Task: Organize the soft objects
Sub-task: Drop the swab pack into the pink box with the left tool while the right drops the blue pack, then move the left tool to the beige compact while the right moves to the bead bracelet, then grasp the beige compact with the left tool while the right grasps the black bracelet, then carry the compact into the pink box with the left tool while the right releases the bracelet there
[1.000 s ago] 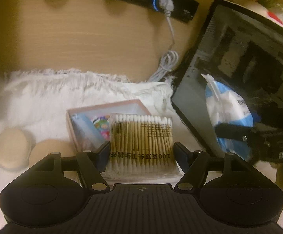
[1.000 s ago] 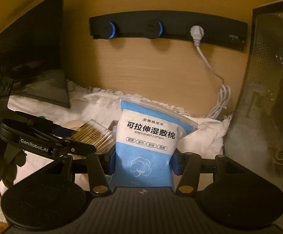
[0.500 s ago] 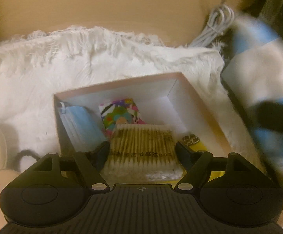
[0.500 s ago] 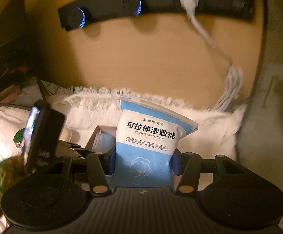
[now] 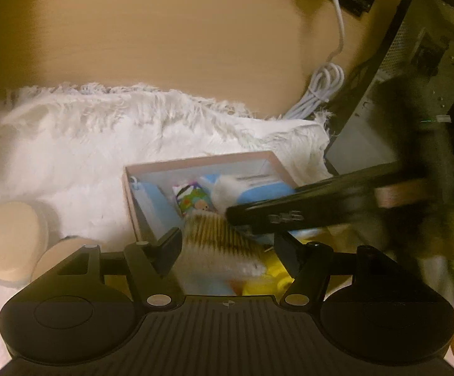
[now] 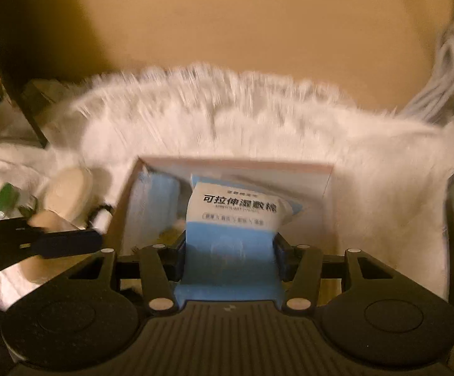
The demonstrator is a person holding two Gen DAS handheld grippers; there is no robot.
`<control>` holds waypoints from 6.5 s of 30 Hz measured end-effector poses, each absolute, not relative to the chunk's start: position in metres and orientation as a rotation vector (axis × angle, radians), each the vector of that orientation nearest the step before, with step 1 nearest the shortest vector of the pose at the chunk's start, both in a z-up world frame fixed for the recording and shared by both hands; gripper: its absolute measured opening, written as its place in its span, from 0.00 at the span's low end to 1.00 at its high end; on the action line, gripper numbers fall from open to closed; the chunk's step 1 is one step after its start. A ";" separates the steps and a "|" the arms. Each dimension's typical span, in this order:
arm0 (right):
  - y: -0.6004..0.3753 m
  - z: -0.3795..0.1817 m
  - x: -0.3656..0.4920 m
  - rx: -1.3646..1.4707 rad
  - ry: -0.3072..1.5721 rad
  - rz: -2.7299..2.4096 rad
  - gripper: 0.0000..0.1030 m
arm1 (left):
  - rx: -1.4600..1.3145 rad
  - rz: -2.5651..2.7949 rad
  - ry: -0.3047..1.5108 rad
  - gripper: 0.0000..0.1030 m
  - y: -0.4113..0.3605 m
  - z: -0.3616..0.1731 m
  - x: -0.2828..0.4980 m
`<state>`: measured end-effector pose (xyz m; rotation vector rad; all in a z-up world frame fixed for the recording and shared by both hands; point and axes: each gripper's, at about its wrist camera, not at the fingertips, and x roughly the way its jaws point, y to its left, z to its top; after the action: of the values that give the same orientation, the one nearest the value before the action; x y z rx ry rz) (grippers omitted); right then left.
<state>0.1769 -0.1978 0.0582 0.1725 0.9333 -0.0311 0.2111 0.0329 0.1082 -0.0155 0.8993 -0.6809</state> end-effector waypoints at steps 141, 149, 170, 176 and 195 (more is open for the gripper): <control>-0.028 0.281 0.194 0.164 0.990 0.217 0.07 | -0.332 -0.380 0.541 0.42 0.270 0.181 0.177; -0.107 0.276 0.158 0.261 0.955 0.080 0.07 | -0.302 -0.576 0.603 0.42 0.197 0.179 0.184; -0.198 0.262 0.121 0.403 0.928 -0.075 0.07 | -0.332 -0.750 0.762 0.42 0.098 0.144 0.212; -0.208 0.249 0.128 0.429 0.917 -0.079 0.07 | -0.412 -0.783 0.812 0.43 0.062 0.122 0.232; -0.236 0.090 0.215 0.605 1.123 -0.112 0.07 | -0.075 -0.621 0.826 0.37 0.048 0.121 0.219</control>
<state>0.2154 -0.2364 0.0904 0.6048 1.1233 -0.1115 0.2190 0.0483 0.1206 -0.0754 0.8265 -0.6213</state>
